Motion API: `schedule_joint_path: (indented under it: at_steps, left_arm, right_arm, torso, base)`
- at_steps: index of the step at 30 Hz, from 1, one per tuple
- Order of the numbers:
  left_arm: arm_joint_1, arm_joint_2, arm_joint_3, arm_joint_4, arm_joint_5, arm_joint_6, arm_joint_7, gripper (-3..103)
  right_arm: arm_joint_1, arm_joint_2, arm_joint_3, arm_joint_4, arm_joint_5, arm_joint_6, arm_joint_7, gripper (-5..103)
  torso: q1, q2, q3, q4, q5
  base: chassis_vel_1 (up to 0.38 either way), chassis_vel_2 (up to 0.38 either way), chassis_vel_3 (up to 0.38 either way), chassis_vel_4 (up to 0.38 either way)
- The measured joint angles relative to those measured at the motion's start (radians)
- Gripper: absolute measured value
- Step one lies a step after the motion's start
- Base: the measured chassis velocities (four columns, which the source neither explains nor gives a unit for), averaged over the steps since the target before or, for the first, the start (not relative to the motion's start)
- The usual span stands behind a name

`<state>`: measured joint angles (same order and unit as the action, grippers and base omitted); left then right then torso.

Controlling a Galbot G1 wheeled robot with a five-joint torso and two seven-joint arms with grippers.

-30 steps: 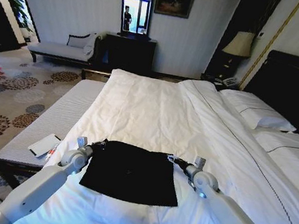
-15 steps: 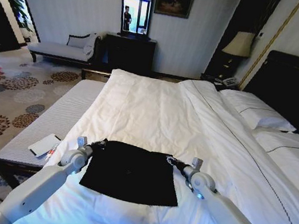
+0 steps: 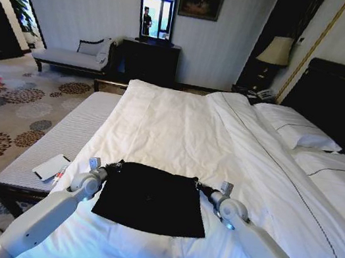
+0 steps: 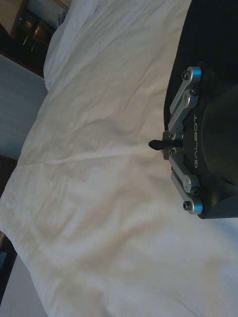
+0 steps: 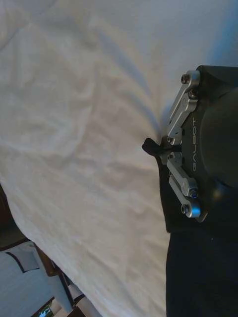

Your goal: Fold the clothes on the bed.

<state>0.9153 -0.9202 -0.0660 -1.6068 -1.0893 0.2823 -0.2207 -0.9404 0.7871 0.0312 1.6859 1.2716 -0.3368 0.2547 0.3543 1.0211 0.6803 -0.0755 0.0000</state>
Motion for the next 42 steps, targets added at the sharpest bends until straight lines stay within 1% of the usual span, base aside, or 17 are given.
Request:
schedule_joint_path:
  at_steps: [7, 10, 11, 14, 16, 18, 19, 23, 24, 28, 29, 30, 33, 34, 38, 39, 42]
  left_arm:
    - [0.023, 0.007, -0.024, -0.047, -0.010, -0.008, -0.019, 1]
    - [0.045, 0.022, -0.058, -0.104, -0.034, -0.018, -0.037, 1]
    - [0.045, 0.022, -0.058, -0.104, -0.034, -0.018, -0.037, 1]
    - [0.072, 0.044, -0.109, -0.192, -0.066, -0.030, -0.063, 1]
    - [0.080, 0.050, -0.123, -0.215, -0.075, -0.032, -0.069, 1]
    - [0.100, 0.067, -0.171, -0.275, -0.100, -0.039, -0.085, 1]
    - [0.100, 0.067, -0.171, -0.275, -0.100, -0.039, -0.085, 1]
    - [0.130, 0.098, -0.260, -0.367, -0.155, -0.048, -0.105, 1]
    - [0.130, 0.098, -0.260, -0.367, -0.155, -0.048, -0.105, 1]
    - [0.158, 0.131, -0.343, -0.459, -0.202, -0.054, -0.114, 1]
    - [0.158, 0.131, -0.343, -0.459, -0.202, -0.054, -0.114, 1]
    - [0.168, 0.137, -0.365, -0.482, -0.214, -0.055, -0.117, 1]
    - [0.217, 0.151, -0.446, -0.568, -0.245, -0.055, -0.122, 1]
    - [0.217, 0.151, -0.446, -0.568, -0.245, -0.055, -0.122, 1]
    - [0.298, 0.163, -0.549, -0.677, -0.265, -0.055, -0.124, 1]
    - [0.298, 0.163, -0.549, -0.677, -0.265, -0.055, -0.124, 1]
    - [0.372, 0.158, -0.630, -0.741, -0.271, -0.055, -0.124, 1]
  right_arm:
    - [-0.014, 0.014, 0.033, 0.043, 0.032, 0.018, 0.029, 1]
    - [-0.030, 0.018, 0.069, 0.087, 0.038, 0.036, 0.042, 1]
    - [-0.030, 0.018, 0.069, 0.087, 0.038, 0.036, 0.042, 1]
    - [-0.040, 0.013, 0.105, 0.141, 0.034, 0.056, 0.057, 1]
    - [-0.041, 0.011, 0.114, 0.154, 0.034, 0.061, 0.063, 1]
    - [-0.046, 0.008, 0.144, 0.188, 0.035, 0.070, 0.077, 1]
    - [-0.046, 0.008, 0.144, 0.188, 0.035, 0.070, 0.077, 1]
    - [-0.066, 0.002, 0.210, 0.254, 0.051, 0.078, 0.102, 1]
    - [-0.066, 0.002, 0.210, 0.254, 0.051, 0.078, 0.102, 1]
    - [-0.102, -0.005, 0.304, 0.340, 0.073, 0.083, 0.123, 1]
    - [-0.102, -0.005, 0.304, 0.340, 0.073, 0.083, 0.123, 1]
    - [-0.113, -0.008, 0.330, 0.361, 0.077, 0.083, 0.126, 1]
    - [-0.152, -0.024, 0.413, 0.440, 0.101, 0.084, 0.140, 1]
    - [-0.152, -0.024, 0.413, 0.440, 0.101, 0.084, 0.140, 1]
    - [-0.204, -0.044, 0.495, 0.525, 0.129, 0.084, 0.155, 1]
    - [-0.204, -0.044, 0.495, 0.525, 0.129, 0.084, 0.155, 1]
    - [-0.256, -0.045, 0.551, 0.584, 0.147, 0.080, 0.172, 1]
  torso:
    - [0.000, 0.000, 0.000, 0.0000, 0.0000]
    - [0.000, 0.000, 0.000, 0.0000, 0.0000]
    - [0.000, 0.000, 0.000, 0.0000, 0.0000]
    - [0.000, 0.000, 0.000, 0.0001, -0.0001]
    - [0.000, 0.000, 0.000, 0.0001, 0.0000]
    - [0.000, 0.000, 0.000, 0.0001, 0.0000]
    - [0.000, 0.000, 0.000, 0.0001, 0.0000]
    - [0.000, 0.000, 0.000, 0.0001, 0.0000]
    - [0.000, 0.000, 0.000, 0.0001, 0.0000]
    - [0.000, 0.000, 0.000, -0.0001, 0.0000]
    - [0.000, 0.000, 0.000, -0.0001, 0.0000]
    - [0.000, 0.000, 0.000, -0.0001, 0.0001]
    - [0.000, 0.000, 0.000, -0.0001, 0.0001]
    - [0.000, 0.000, 0.000, -0.0001, 0.0001]
    - [0.000, 0.000, 0.000, 0.0000, 0.0001]
    - [0.000, 0.000, 0.000, 0.0000, 0.0001]
    - [0.000, 0.000, 0.000, -0.0001, 0.0001]
  base:
    - [0.000, 0.000, 0.000, 0.000]
    - [0.000, 0.000, 0.000, 0.000]
    - [0.000, 0.000, 0.000, 0.000]
    - [0.000, 0.000, 0.000, 0.000]
    - [0.000, 0.000, 0.000, 0.000]
    - [0.000, 0.000, 0.000, 0.000]
    - [0.000, 0.000, 0.000, 0.000]
    - [0.000, 0.000, 0.000, 0.000]
    - [0.000, 0.000, 0.000, 0.000]
    - [0.000, 0.000, 0.000, 0.000]
    - [0.000, 0.000, 0.000, 0.000]
    - [0.000, 0.000, 0.000, 0.000]
    - [0.000, 0.000, 0.000, 0.000]
    - [0.000, 0.000, 0.000, 0.000]
    - [0.000, 0.000, 0.000, 0.000]
    - [0.000, 0.000, 0.000, 0.000]
    - [0.000, 0.000, 0.000, 0.000]
